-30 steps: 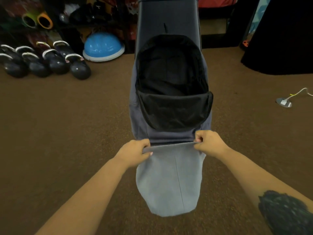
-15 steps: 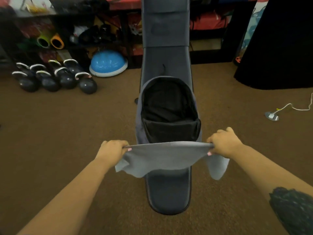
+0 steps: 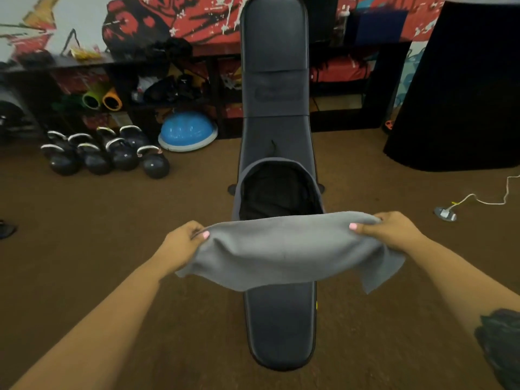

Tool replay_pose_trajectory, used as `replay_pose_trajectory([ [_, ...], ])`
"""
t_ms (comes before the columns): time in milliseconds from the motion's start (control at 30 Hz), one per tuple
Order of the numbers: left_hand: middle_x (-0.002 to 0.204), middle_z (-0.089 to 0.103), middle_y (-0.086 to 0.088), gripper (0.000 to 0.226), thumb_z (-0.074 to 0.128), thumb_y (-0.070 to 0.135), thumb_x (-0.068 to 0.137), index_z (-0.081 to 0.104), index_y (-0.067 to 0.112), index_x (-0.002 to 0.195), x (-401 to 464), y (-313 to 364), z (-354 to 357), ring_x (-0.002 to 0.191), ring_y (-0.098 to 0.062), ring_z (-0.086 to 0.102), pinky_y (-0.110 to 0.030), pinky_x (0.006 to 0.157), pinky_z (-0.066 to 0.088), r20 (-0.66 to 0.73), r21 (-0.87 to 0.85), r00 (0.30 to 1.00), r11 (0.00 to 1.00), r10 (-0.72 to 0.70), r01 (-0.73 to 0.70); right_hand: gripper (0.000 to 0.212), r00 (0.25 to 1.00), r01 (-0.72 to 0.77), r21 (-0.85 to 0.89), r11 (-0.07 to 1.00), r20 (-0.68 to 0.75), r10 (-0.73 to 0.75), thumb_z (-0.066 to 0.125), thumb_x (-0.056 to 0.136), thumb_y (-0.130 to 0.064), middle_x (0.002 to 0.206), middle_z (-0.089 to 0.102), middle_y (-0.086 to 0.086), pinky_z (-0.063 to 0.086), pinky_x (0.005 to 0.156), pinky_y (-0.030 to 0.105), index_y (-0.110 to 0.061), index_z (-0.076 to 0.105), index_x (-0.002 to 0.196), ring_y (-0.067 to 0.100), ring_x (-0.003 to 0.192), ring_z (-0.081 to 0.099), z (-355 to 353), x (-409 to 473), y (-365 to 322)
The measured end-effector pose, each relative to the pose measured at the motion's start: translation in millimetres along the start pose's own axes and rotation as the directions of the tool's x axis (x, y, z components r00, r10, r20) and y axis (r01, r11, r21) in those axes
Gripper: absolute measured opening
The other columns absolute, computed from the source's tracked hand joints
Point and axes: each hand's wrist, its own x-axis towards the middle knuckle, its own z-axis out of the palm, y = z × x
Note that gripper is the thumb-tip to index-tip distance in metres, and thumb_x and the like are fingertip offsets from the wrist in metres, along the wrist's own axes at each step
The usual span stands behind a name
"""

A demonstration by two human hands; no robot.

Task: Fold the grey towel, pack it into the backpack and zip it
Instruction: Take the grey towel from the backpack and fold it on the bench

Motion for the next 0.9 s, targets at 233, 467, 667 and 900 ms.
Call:
replay_pose_trajectory([
  [233, 0.125, 0.047, 0.006, 0.038, 0.046, 0.020, 0.097, 0.042, 0.029, 0.134, -19.7, 64.6, 10.3, 0.106, -0.011, 0.051, -0.022, 0.080, 0.044, 0.250, -0.414, 0.967, 0.908, 0.052, 0.058, 0.033, 0.994, -0.073, -0.307, 0.949, -0.099, 0.044, 0.063, 0.081, -0.045, 0.084, 0.064, 0.007, 0.048, 0.063, 0.033, -0.014, 0.065, 0.092, 0.024, 0.078, 0.062, 22.3, -14.2, -38.3],
  [467, 0.101, 0.061, 0.001, 0.029, 0.041, 0.004, 0.095, 0.064, 0.021, 0.102, -52.3, 123.6, 15.1, 0.089, -0.013, 0.056, -0.030, 0.079, 0.048, 0.354, -0.560, 0.916, 0.827, 0.190, 0.045, 0.030, 0.999, -0.029, 0.126, 0.992, 0.045, 0.023, 0.063, 0.082, -0.028, 0.091, 0.055, 0.009, 0.043, 0.071, 0.036, -0.007, 0.056, 0.102, 0.023, 0.080, 0.052, 38.5, -42.7, -89.0],
  [667, 0.114, 0.067, -0.010, 0.047, 0.049, -0.011, 0.086, 0.058, 0.022, 0.119, -60.6, 135.9, 7.0, 0.096, -0.019, 0.067, -0.027, 0.071, 0.059, 0.463, -0.674, 0.830, 0.731, 0.310, 0.103, 0.012, 0.979, 0.009, 0.341, 0.940, 0.189, -0.077, 0.050, 0.081, -0.002, 0.075, 0.040, 0.008, 0.029, 0.061, 0.031, -0.014, 0.046, 0.080, 0.019, 0.068, 0.037, 26.9, -62.8, -117.5],
  [900, 0.092, 0.075, 0.000, 0.023, 0.075, 0.012, 0.076, 0.072, 0.028, 0.090, -57.3, 141.3, 8.2, 0.092, -0.016, 0.069, -0.038, 0.087, 0.056, 0.051, -0.527, 0.935, 0.805, 0.351, -0.273, 0.011, 0.952, 0.096, 0.500, 0.861, 0.207, -0.227, 0.070, 0.078, -0.005, 0.078, 0.065, -0.002, 0.043, 0.066, 0.024, -0.014, 0.065, 0.079, 0.012, 0.080, 0.058, 19.2, -77.6, -125.3],
])
